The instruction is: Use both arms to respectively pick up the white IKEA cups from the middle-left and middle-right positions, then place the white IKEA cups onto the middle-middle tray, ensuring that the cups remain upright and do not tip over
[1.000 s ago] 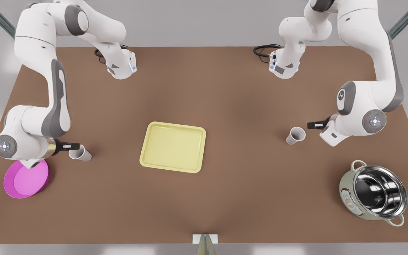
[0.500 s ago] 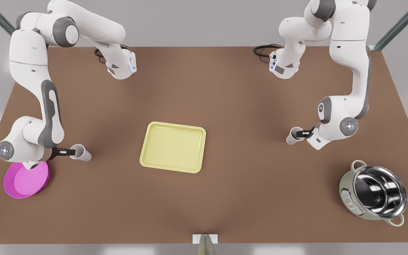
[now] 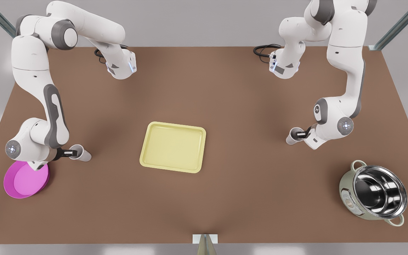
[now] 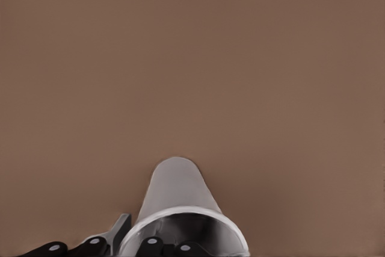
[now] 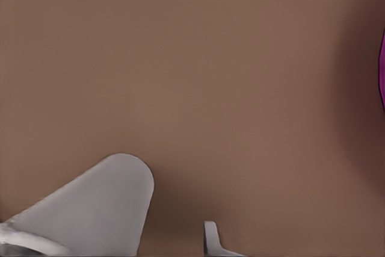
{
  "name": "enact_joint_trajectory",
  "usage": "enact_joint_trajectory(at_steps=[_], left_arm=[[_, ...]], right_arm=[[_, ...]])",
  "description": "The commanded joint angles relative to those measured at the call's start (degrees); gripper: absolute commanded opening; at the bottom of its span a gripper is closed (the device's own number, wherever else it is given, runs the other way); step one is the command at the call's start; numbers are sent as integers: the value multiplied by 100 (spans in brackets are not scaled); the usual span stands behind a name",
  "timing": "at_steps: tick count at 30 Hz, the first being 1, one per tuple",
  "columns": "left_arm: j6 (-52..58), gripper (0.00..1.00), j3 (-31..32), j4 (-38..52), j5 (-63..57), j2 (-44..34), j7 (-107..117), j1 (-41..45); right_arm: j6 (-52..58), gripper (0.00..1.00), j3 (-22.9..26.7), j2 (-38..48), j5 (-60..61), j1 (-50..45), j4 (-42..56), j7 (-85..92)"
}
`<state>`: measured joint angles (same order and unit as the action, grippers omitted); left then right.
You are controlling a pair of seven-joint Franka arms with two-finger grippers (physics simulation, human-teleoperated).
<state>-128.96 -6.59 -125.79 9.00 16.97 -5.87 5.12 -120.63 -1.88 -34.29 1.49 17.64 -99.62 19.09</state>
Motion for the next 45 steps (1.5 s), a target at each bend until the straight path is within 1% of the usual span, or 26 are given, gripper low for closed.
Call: enact_joint_trajectory(at_steps=[1, 3, 5, 6, 7, 9, 10, 11, 13, 17, 18, 20, 24, 25, 26, 30, 32, 33, 34, 36, 37, 38, 39, 40, 41, 45], left_arm=[[-77, 21, 0, 10, 234, -9, -231, -2], [-77, 21, 123, 54, 85, -27, -240, 15], [-6, 21, 307, 212, -30, -194, 251, 68], [598, 21, 378, 694, -30, -220, 1016, 305], [1275, 21, 623, 1589, -30, -36, 1946, 376], [1303, 21, 1713, 2673, -91, 517, 3363, 463], [1295, 21, 1784, 3226, -434, 974, 3942, 990], [1321, 21, 1793, 4105, -733, 1581, 5032, 1342], [1286, 21, 1784, 4862, -742, 2144, 5939, 1791], [741, 21, 2013, 4862, -636, 2311, 5957, 1861], [706, 21, 2153, 4862, -645, 2399, 6053, 1940], [618, 21, 2144, 5029, -671, 2592, 6308, 2247], [583, 21, 2057, 5538, -689, 2935, 6827, 2661], [583, 21, 2057, 5855, -707, 3172, 6932, 2740], [495, 21, 1907, 5846, -715, 3216, 6941, 2889], [-129, 21, 1890, 5785, -715, 3436, 6985, 2907], [-138, 21, 1890, 5785, -716, 3471, 6985, 2907], [-217, 21, 1890, 5776, -724, 3480, 6985, 2907], [-235, 21, 1890, 5776, -724, 3506, 6976, 2898], [-235, 26, 1872, 5776, -724, 3533, 6967, 2898], [-235, 30, 1872, 5776, -812, 3559, 6967, 2907], [-244, 50, 1855, 5776, -821, 3568, 6967, 2907], [-226, 61, 1837, 5776, -821, 3586, 7011, 2942], [-226, 76, 1837, 5776, -847, 3586, 7020, 2951], [-217, 100, 1837, 5776, -856, 3586, 7020, 2942], [-85, 100, 1837, 5653, -909, 3462, 7011, 2872]], right_arm=[[-31, 37, -5, 28, 150, 3, 4, 1071], [48, 22, -31, 63, 150, -15, 13, 1168], [92, 21, -75, 72, 150, -41, 22, 1168], [188, 21, -137, 80, 150, -50, 66, 1168], [224, 21, -189, 115, 141, -67, 109, 1168], [619, 21, -567, 151, 150, -67, 408, 1097], [734, 21, -927, 221, 150, -67, 566, 1080], [734, 21, -1200, 204, 158, -129, 663, 1027], [620, 21, -1271, 116, 360, -999, 909, -168], [356, 21, -1271, 89, 527, -1640, 927, -924], [268, 21, -1262, 115, 501, -1834, 909, -1389], [-92, 21, -1271, 168, 501, -2001, 690, -1715], [-936, 21, -1271, 309, 501, -2019, -75, -1724], [-998, 21, -1271, 309, 501, -2001, -145, -1724], [-1024, 21, -1271, 300, 501, -1983, -207, -1715], [-1059, 21, -1271, 247, 501, -2019, -286, -1715], [-1059, 21, -1271, 239, 510, -2062, -277, -1724], [-1059, 80, -1271, 239, 519, -2071, -277, -1733], [-1059, 100, -1271, 239, 510, -2063, -277, -1724], [-1042, 100, -1271, 239, 510, -2054, -277, -1724], [-1050, 100, -1262, 239, 501, -2045, -277, -1715], [-1042, 100, -1262, 247, 466, -2045, -277, -1715], [-1024, 100, -1262, 256, 466, -2036, -277, -1715], [-989, 100, -1262, 274, 466, -2019, -277, -1715], [-963, 100, -1271, 300, 457, -2036, -268, -1715], [-392, 100, -1262, 634, 457, -1992, -260, -1619]])
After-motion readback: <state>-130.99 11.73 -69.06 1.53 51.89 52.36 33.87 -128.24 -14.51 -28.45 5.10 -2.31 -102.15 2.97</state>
